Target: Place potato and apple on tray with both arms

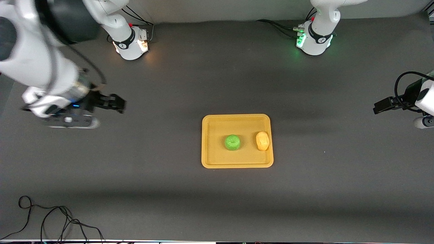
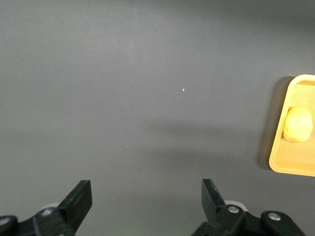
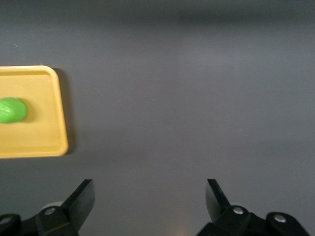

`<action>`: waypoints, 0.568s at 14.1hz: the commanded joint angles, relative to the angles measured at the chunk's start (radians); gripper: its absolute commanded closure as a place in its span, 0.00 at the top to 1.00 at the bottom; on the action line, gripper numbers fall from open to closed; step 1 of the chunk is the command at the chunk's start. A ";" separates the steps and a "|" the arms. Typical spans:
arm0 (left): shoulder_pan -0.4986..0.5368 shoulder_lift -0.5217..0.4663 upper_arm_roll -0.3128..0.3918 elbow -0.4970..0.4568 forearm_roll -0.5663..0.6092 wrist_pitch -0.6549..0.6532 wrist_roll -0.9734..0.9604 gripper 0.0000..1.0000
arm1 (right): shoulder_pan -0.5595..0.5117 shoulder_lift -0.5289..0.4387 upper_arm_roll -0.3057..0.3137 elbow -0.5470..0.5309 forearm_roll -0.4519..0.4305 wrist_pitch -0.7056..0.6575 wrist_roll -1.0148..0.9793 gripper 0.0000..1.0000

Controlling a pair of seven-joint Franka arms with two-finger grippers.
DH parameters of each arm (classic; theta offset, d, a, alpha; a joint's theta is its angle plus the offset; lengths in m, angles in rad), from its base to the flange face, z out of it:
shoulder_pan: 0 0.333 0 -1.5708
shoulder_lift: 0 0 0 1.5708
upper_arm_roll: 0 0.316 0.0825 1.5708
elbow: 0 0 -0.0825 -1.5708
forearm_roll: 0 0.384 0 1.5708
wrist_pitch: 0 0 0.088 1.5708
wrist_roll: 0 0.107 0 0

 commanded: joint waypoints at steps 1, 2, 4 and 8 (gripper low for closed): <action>-0.010 -0.013 0.000 0.008 0.005 -0.018 0.000 0.99 | -0.143 -0.134 0.028 -0.183 -0.004 0.066 -0.134 1.00; -0.008 -0.019 0.000 0.008 0.005 -0.023 -0.005 0.99 | -0.197 -0.145 0.038 -0.191 -0.004 0.070 -0.191 1.00; -0.007 -0.024 0.000 0.015 0.005 -0.037 0.008 0.99 | -0.268 -0.148 0.041 -0.191 -0.004 0.070 -0.257 1.00; -0.017 -0.018 0.000 0.019 0.002 -0.047 0.008 0.99 | -0.363 -0.146 0.088 -0.185 -0.005 0.072 -0.294 1.00</action>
